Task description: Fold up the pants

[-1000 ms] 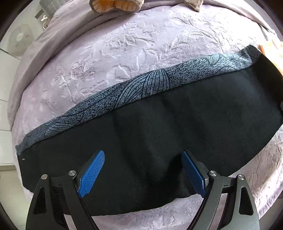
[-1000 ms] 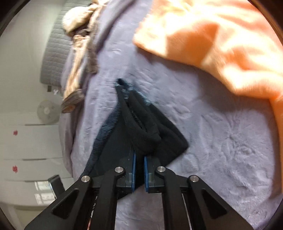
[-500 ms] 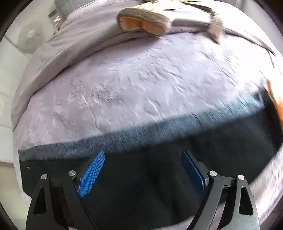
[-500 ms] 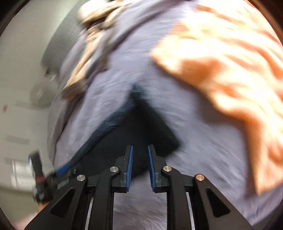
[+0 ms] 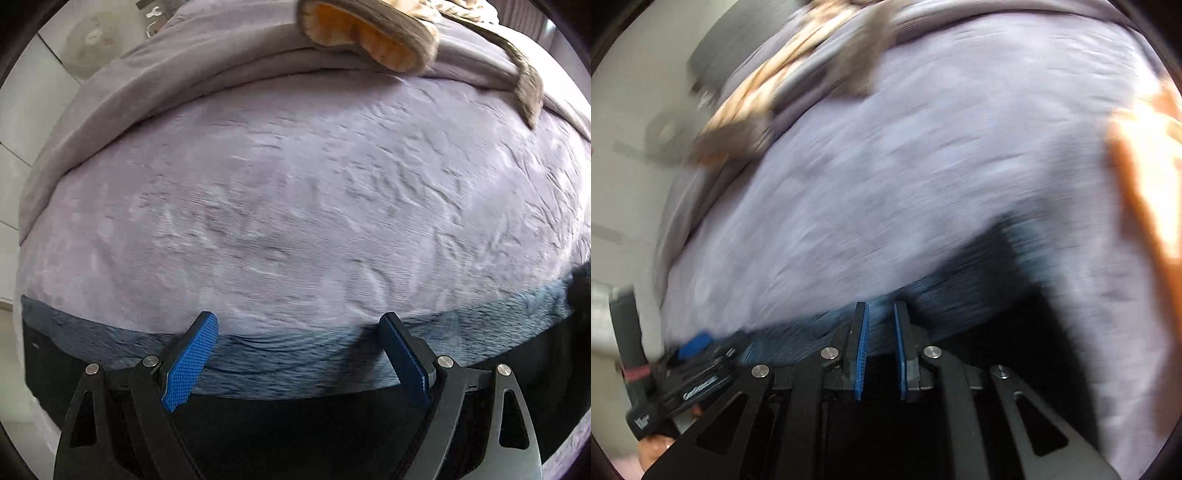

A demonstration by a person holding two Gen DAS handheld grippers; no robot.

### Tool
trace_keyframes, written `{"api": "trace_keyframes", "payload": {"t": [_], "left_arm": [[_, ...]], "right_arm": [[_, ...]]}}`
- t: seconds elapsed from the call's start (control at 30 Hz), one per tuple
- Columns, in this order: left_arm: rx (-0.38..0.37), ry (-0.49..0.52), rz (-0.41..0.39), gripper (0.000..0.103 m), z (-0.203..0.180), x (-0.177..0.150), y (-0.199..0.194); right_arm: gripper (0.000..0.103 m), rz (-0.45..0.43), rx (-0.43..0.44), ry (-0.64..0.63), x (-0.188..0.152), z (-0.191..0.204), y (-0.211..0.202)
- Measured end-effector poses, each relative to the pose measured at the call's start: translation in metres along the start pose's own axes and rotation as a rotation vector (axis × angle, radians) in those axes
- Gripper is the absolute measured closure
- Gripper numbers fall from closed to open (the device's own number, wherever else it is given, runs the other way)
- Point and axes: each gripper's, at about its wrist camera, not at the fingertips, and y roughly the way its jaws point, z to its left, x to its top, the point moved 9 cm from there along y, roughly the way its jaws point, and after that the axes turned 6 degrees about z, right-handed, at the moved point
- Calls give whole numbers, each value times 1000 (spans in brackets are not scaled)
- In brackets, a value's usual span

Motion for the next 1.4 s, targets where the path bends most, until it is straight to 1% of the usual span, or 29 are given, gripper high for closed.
{"api": "trace_keyframes", "payload": {"t": [0.07,0.1,0.13,0.2,0.33,0.4,0.5,0.53,0.57,0.6,0.63,0.73,0.8,0.83,0.97,1.0,1.07,1.1,1.13,1.2,1.33,1.4], "left_arm": [[7,6,1,13,12,0,-5],[9,16,-4,13,16,-3,-11],[12,25,-8,13,19,-6,-15],[12,46,-11,13,23,-19,-25],[-1,89,5,13,20,-58,-38],[-8,105,27,13,8,-71,-36],[1,122,93,13,1,-97,-16],[7,124,78,12,2,-103,-11],[11,123,55,8,2,-103,-11],[30,128,32,5,4,-104,-11],[41,133,29,4,5,-104,-11],[36,118,55,4,8,-102,-6],[35,108,68,4,13,-98,1],[37,105,70,4,14,-98,1],[57,108,65,4,16,-94,6],[62,111,66,4,15,-93,7],[67,114,68,4,14,-92,7],[67,114,69,4,10,-95,4],[67,110,69,4,4,-103,1],[63,104,73,4,-3,-102,-4],[66,103,73,4,1,-99,-5],[66,106,71,4,3,-98,-2]], "right_arm": [[90,-20,18,72,5,-18,-15],[86,-24,32,99,4,-23,-24],[86,-26,44,114,3,-27,-33],[84,-24,44,133,-7,-28,-50],[84,-14,108,149,-34,-25,-75],[83,4,125,144,-52,-21,-78],[75,51,93,127,-84,-17,-67],[74,65,89,138,-87,-16,-60],[74,81,87,172,-97,-22,-55],[74,80,94,197,-105,-28,-57],[74,74,107,226,-113,-33,-59],[74,64,117,271,-129,-43,-69],[74,71,100,285,-136,-51,-71],[74,71,105,298,-139,-56,-72],[74,36,130,342,-139,-68,-82],[73,22,142,351,-136,-70,-85],[65,-2,157,369,-129,-74,-88],[60,-14,160,383,-125,-78,-89],[58,-22,166,399,-121,-80,-88],[58,-17,192,430,-115,-84,-82],[58,7,246,473,-115,-87,-68],[58,1,266,489,-115,-88,-65]]}}
